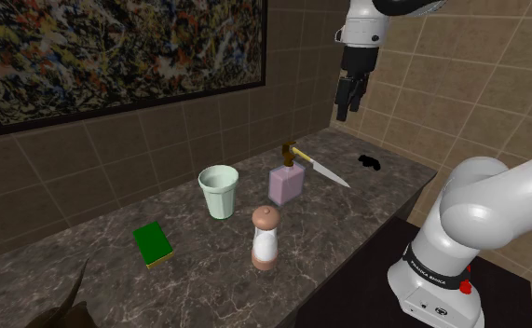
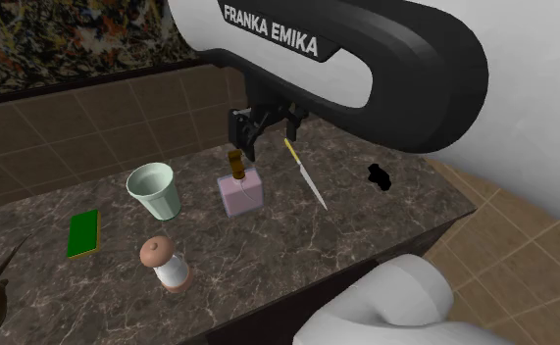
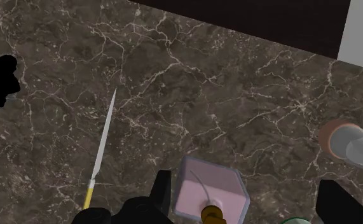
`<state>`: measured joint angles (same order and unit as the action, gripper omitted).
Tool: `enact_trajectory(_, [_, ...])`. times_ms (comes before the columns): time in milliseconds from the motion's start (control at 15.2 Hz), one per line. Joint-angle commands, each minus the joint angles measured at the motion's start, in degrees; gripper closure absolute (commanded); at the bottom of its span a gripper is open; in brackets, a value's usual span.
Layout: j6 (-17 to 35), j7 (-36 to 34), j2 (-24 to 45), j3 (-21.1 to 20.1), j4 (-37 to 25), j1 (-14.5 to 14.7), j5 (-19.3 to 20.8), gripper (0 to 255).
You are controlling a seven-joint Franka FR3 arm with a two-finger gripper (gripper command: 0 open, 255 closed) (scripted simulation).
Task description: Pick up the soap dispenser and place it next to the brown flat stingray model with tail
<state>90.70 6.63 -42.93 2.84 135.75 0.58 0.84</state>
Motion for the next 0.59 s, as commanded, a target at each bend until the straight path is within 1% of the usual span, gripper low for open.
enact_trajectory(0, [0.0,0.0,0.0,0.0,0.0,0.0,0.0,0])
enact_trajectory(528, [7.7,-1.3,19.9,-1.0,-7.0,0.8,-0.3,0])
